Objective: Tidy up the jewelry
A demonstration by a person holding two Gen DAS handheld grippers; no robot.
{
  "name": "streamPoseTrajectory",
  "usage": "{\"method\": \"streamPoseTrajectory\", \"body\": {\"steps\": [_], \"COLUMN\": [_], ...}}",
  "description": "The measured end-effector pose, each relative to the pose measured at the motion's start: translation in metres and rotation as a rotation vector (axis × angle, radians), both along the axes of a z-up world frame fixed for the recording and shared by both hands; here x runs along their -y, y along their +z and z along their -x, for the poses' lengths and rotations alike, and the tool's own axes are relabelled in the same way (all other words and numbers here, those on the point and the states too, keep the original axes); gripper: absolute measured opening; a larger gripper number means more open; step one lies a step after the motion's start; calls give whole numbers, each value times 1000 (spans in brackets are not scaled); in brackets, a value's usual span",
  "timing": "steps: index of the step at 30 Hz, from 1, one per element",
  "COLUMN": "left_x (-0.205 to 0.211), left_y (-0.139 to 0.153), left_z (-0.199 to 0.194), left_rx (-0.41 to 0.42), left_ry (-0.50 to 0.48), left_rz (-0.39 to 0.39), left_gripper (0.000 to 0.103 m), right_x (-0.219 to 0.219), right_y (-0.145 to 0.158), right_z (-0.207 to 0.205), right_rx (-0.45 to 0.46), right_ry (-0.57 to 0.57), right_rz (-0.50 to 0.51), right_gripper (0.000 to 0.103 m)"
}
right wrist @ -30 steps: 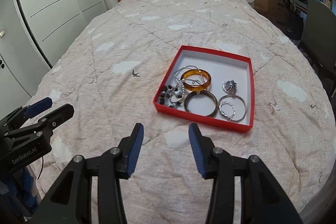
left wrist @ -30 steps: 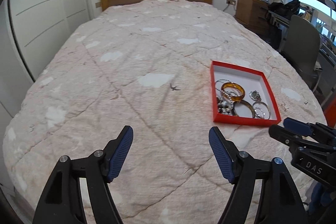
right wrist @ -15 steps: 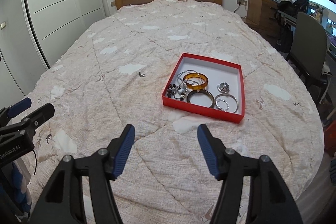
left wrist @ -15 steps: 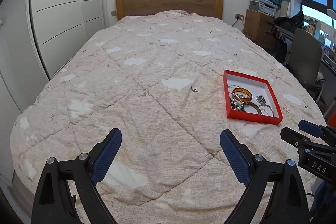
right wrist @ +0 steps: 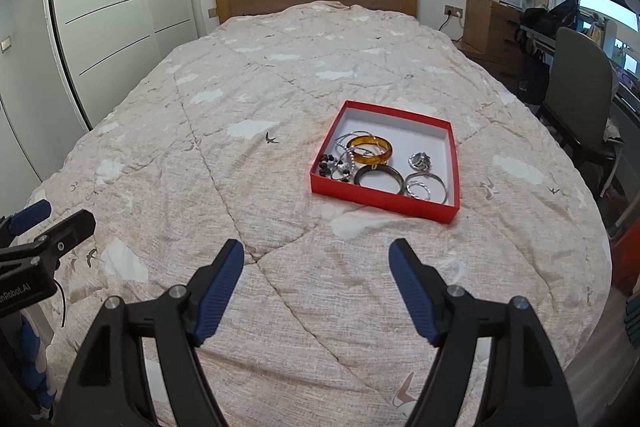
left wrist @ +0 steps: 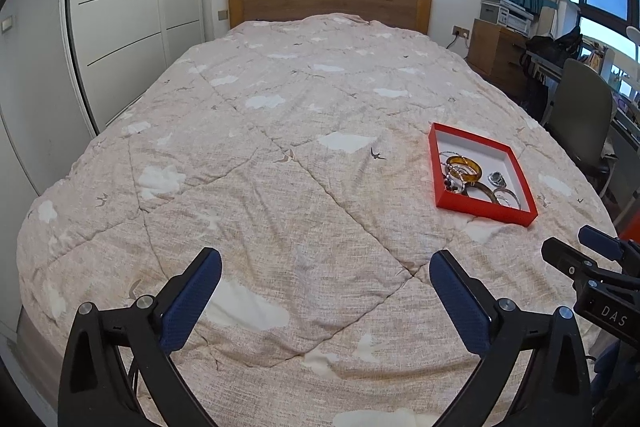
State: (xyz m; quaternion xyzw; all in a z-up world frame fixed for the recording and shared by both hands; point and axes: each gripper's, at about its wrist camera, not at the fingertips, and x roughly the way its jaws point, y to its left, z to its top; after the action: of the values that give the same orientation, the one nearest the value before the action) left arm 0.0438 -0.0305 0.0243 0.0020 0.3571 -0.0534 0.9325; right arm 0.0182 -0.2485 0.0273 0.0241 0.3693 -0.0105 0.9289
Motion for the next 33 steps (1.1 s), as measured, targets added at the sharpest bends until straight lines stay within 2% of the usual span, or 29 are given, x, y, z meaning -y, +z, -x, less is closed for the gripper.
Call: {"method": "streamPoseTrajectory", "body": {"steps": [33], "left_x": [8], "left_y": [-20], "left_z": [-7], "left_rx": [-53], "left_ry": [-27], "left_rz": [-11], "left_gripper": [103], "right_x": [12], "right_y": [-18], "right_z": [-5], "right_rx": [-29], "right_ry": [-41], "right_rz": [1], "right_gripper": [74]}}
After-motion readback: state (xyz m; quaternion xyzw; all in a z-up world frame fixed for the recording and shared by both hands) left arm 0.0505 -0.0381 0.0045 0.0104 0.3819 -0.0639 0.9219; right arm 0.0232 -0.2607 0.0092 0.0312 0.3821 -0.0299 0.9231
